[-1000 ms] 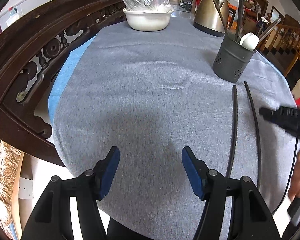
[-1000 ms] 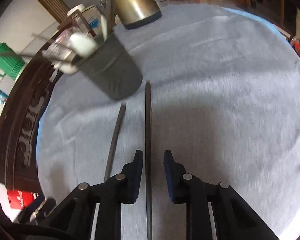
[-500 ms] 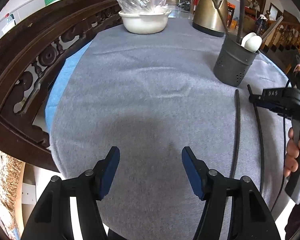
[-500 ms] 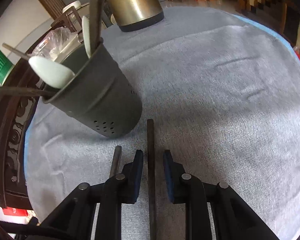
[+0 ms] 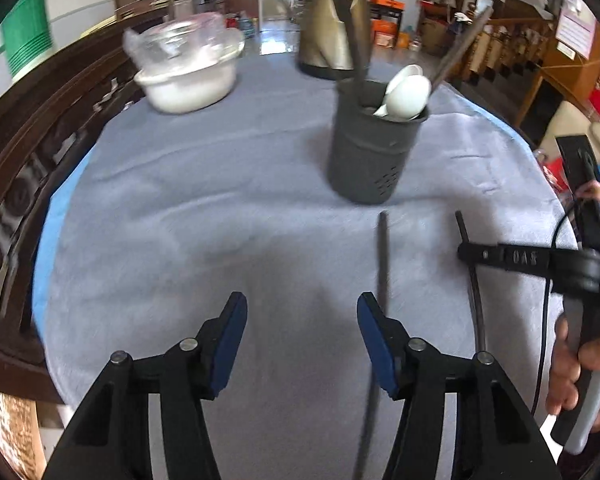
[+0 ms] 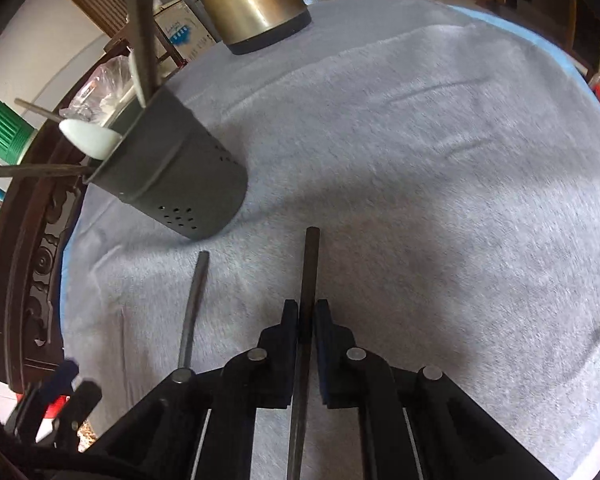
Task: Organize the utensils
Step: 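Grasp one dark chopstick with the left tool while the right tool grasps the other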
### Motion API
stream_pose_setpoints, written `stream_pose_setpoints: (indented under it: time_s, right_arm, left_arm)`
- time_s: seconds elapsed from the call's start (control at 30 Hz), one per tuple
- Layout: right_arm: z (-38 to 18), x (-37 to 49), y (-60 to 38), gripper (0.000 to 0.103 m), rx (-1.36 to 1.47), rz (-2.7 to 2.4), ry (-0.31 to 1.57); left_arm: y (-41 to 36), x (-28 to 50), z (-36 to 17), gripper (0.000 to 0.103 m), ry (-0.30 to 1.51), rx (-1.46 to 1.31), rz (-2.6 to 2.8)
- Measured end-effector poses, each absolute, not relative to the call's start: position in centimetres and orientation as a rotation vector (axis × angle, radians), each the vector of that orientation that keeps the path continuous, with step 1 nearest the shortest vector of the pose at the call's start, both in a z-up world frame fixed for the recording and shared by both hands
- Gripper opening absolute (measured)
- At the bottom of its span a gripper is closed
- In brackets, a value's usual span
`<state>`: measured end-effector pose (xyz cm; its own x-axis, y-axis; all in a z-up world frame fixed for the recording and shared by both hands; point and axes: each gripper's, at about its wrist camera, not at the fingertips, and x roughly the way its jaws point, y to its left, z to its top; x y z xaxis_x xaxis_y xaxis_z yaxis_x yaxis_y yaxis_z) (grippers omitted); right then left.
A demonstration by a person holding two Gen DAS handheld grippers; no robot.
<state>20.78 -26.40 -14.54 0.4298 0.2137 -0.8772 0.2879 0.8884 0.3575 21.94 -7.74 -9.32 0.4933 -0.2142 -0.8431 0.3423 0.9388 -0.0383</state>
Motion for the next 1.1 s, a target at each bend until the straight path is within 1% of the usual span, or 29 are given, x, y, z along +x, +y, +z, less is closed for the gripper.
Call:
stream_pose_setpoints:
  time_s: [0.2,0.4,0.47,0.5,0.53,0.6,0.63,0.67,0.7,0.8,0.83,1.07,1.1]
  right_arm:
    - [-14.5,19.7,-28.2,0.009,0.558,-0.059,1.129]
    - [-14.7,19.0,-29.8,0.008,0.604,-0.021,1.109]
    - [-14.7,18.9,-30.1,0.008,0.611,-0.010,1.106]
    - [-14.8,18.9,-30.1,0.008,0.612,-0.006,1.106]
    - [-14.8,18.9,-30.1,0.008,0.612,-0.004,1.105]
    - [-14.8,18.9,-30.2,0.008,0.609,-0.002,1.104]
    - [-15.0,19.3,-30.0,0.008,0.606,-0.002,1.104]
    - [-15.0,19.3,-30.0,0.008,0.602,-0.001,1.103]
    - [-15.1,19.3,-29.9,0.008,0.598,-0.001,1.103]
    - [-15.0,19.6,-29.8,0.008,0.592,-0.003,1.103]
    - [-15.0,19.6,-29.7,0.008,0.590,-0.004,1.104]
    - [-14.7,20.2,-29.2,0.008,0.563,-0.025,1.118]
    - [-14.6,20.5,-29.1,0.012,0.563,-0.025,1.122]
  left_arm:
    - [-11.2,23.5,-10.6,0.059,1.015,0.159,-0.403]
    - [-12.7,24.7,-12.5,0.059,1.039,0.157,-0.416]
    - [-12.9,25.1,-13.1,0.052,1.057,0.146,-0.412]
    - [-13.0,25.2,-13.4,0.045,1.070,0.141,-0.419]
    - [-13.2,25.4,-13.7,0.042,1.085,0.135,-0.429]
    - [-13.5,25.5,-14.0,0.038,1.093,0.129,-0.437]
    - [-13.6,25.6,-14.1,0.033,1.096,0.129,-0.436]
    - [-13.7,25.6,-14.2,0.030,1.086,0.133,-0.428]
    - [-13.7,25.7,-14.2,0.023,1.083,0.127,-0.424]
    - [-13.0,26.1,-14.2,0.012,1.098,0.075,-0.437]
    - [-12.6,26.2,-14.2,0.010,1.105,0.062,-0.429]
    - [-10.1,26.7,-14.0,0.010,1.120,0.017,-0.392]
    - [-9.7,26.9,-13.8,0.010,1.120,0.012,-0.385]
